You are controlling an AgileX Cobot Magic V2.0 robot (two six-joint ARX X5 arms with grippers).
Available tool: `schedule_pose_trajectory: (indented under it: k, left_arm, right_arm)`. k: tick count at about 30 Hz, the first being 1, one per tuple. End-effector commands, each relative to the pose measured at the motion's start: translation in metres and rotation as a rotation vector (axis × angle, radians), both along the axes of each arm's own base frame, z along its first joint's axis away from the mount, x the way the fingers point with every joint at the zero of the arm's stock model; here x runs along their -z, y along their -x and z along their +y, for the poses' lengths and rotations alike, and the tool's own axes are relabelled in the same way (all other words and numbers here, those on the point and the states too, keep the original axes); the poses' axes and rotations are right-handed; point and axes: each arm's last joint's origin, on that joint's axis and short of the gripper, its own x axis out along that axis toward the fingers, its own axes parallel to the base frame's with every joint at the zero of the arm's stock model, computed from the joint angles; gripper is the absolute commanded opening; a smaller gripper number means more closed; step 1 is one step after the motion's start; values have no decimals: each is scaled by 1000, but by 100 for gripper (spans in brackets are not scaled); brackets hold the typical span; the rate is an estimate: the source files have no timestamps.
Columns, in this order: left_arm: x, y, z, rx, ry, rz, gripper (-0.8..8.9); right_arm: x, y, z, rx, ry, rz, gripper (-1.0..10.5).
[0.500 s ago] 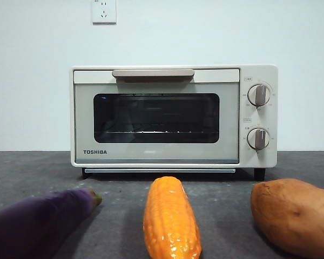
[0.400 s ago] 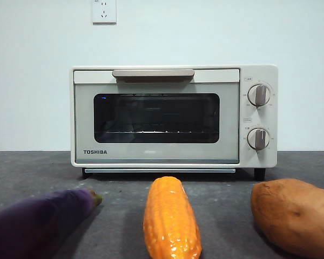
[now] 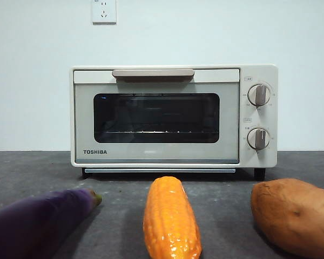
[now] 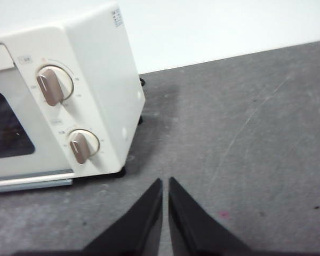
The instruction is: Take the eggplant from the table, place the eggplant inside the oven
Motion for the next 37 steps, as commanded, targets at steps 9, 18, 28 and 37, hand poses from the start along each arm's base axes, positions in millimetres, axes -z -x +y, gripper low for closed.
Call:
schedule_pose_trajectory:
  k: [9, 18, 28, 37]
  left_arm:
    - [-35, 5, 0, 1, 22, 36, 6]
    - [-71, -10, -1, 13, -8, 127, 6]
    - [-112, -37, -3, 109, -126, 274, 6]
    - [-138, -54, -7, 252, -144, 384, 6]
  right_arm:
    - [-33, 10, 0, -10, -70, -10, 4]
    - [-86, 16, 0, -11, -69, 20, 4]
    - [-137, 0, 3, -113, -21, 227, 4]
    - [-163, -19, 10, -348, -36, 447, 85]
